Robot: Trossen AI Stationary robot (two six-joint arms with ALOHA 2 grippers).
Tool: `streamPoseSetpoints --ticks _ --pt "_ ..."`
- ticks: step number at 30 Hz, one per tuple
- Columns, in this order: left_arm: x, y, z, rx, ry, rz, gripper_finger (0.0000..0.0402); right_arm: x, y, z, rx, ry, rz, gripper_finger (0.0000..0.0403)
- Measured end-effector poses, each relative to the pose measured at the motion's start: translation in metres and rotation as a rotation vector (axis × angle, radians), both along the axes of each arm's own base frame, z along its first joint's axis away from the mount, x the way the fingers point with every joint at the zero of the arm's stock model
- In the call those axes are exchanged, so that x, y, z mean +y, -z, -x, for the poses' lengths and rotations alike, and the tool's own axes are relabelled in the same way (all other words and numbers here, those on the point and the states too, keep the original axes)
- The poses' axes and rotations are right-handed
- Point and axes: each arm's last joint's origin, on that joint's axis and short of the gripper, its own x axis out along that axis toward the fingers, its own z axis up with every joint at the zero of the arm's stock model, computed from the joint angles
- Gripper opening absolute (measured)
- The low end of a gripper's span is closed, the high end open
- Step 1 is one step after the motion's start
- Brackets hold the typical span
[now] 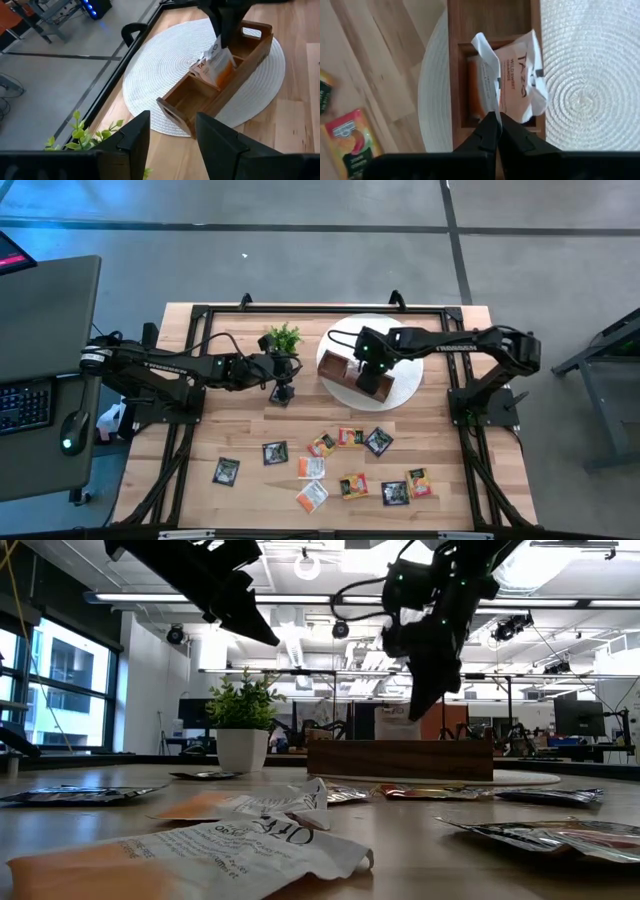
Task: Pick & Place Tea
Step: Put the white tea bag into the middle compartment of the wooden organizer
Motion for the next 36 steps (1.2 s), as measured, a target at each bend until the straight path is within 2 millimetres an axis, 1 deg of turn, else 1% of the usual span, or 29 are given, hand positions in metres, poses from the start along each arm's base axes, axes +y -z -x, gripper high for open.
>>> streamPoseSetpoints --ticks 5,12,15,17,19,22,24,27,29,30,32,34,36 --pt "0.0 0.0 0.0 0.0 -0.015 -0.009 0.0154 0.0 0.005 -0.003 0.01 -0.003 0.025 0.0032" --pt "0.001 0.0 0.0 0.002 -0.019 -0.011 0.0154 0.0 0.004 -0.004 0.007 -0.003 0.039 0.01" --pt "0.0 0.001 0.0 0.008 -0.004 -0.003 0.0154 0.0 -0.003 -0.008 -0.006 -0.039 0.05 0.0121" --pt "-0.001 0.001 0.0 0.009 0.046 0.026 0.0154 0.004 -0.011 -0.012 -0.014 -0.094 0.073 0.0128" --pt "-0.004 0.002 -0.001 0.011 0.139 0.08 0.0154 0.011 -0.021 -0.018 -0.041 -0.16 0.101 0.013" --pt "-0.011 0.005 -0.003 0.018 0.318 0.226 0.0154 0.024 -0.034 -0.028 -0.103 -0.225 0.128 0.0131" --pt "-0.015 0.013 -0.008 0.04 0.403 0.345 0.0154 0.034 -0.039 -0.034 -0.156 -0.243 0.143 0.0131" --pt "-0.021 0.027 -0.011 0.107 0.454 0.524 0.0154 0.054 -0.04 -0.041 -0.21 -0.276 0.145 0.0131" --pt "-0.028 0.037 -0.018 0.131 0.471 0.617 0.0154 0.071 -0.038 -0.045 -0.232 -0.288 0.134 0.0131" --pt "-0.032 0.045 -0.02 0.169 0.474 0.648 0.0154 0.08 -0.036 -0.047 -0.236 -0.285 0.132 0.0131" --pt "-0.048 0.061 -0.024 0.243 0.521 0.676 0.0154 0.099 -0.032 -0.049 -0.239 -0.278 0.138 0.0131" --pt "-0.065 0.075 -0.029 0.291 0.565 0.678 0.0154 0.118 -0.027 -0.05 -0.25 -0.269 0.141 0.0131" --pt "-0.081 0.087 -0.029 0.341 0.605 0.674 0.0154 0.137 -0.025 -0.05 -0.256 -0.254 0.148 0.0131"
